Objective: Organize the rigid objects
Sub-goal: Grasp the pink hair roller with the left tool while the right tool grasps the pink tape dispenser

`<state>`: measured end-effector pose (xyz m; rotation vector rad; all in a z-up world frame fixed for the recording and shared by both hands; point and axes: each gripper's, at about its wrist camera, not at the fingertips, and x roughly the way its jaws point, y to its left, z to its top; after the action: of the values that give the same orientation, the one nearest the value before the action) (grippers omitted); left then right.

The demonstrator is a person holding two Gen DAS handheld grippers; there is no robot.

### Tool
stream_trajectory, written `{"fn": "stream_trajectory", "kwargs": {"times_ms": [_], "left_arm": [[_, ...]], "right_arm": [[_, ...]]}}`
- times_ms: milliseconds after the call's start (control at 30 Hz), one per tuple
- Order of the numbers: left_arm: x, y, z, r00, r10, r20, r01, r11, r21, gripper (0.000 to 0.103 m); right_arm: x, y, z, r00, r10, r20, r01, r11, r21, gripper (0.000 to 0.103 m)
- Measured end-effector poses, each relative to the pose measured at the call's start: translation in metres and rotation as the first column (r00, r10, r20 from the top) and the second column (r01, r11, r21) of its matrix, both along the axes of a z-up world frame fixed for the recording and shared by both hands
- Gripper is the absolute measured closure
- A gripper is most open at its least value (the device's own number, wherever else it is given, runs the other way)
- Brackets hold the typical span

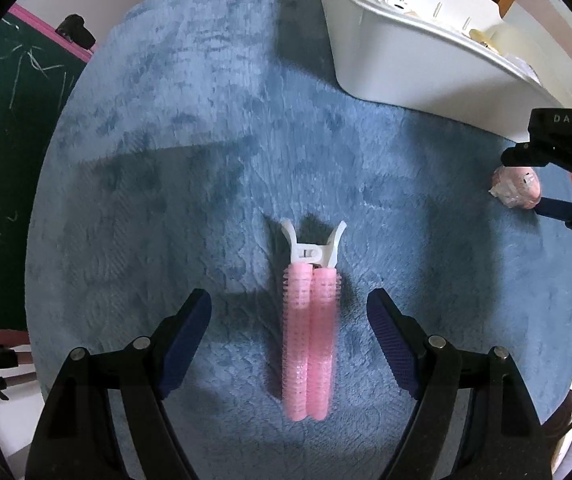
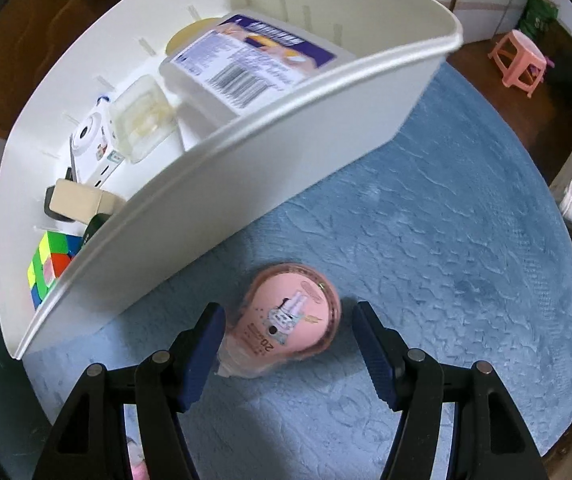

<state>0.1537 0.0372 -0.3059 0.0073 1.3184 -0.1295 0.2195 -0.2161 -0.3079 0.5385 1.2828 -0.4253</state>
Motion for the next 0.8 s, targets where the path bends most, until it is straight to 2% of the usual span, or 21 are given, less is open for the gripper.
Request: {"fn": "stream_trajectory", "kwargs": {"times_ms": [167,300,500,567,667,733,800], "left_arm": [[0.0,-0.001,-0.006,1.0,0.011,-0.014,-0.011,1.0,-0.001,0.021],[0.0,0.0,-0.011,1.0,0.021,-0.023,-0.021,1.0,-0.003,0.021],[0.001,0.0,-0.014,0.999,0.024,-0.025,-0.024,1.0,-0.008,0.021],[0.001,0.002,-0.015,0.999,0.022,-0.025,-0.023,1.0,-0.02,0.028],[0.0,0.004,-0.014,1.0,0.005,-0.013,-0.005,1.0,0.004,0.047],[-0.002,0.007,-0.011,1.0,-0.011,-0.004,0.011,1.0,-0.012,0.07],[-0.003,0.008,-0.009,1.0,-0.014,-0.006,0.014,0.999,-0.035,0.074]], "right_arm": [[0.001,0.0,-0.004,1.0,-0.005,-0.004,0.005,1.0,0.012,0.036],[0.015,0.008,-0.006,0.998,0.036,-0.057,-0.037,0.999,-0.003,0.036],[0.029,0.015,-0.008,0.997,0.051,-0.063,-0.053,0.998,-0.039,0.033],[0.032,0.017,-0.008,0.995,0.066,-0.074,-0.071,0.996,-0.063,0.037],[0.025,0.021,-0.007,0.994,0.085,-0.065,-0.089,0.994,-0.069,0.037],[0.021,0.024,-0.007,0.994,0.089,-0.063,-0.093,0.994,-0.065,0.038],[0.012,0.022,-0.006,0.994,0.093,-0.057,-0.096,0.994,-0.051,0.038]]}}
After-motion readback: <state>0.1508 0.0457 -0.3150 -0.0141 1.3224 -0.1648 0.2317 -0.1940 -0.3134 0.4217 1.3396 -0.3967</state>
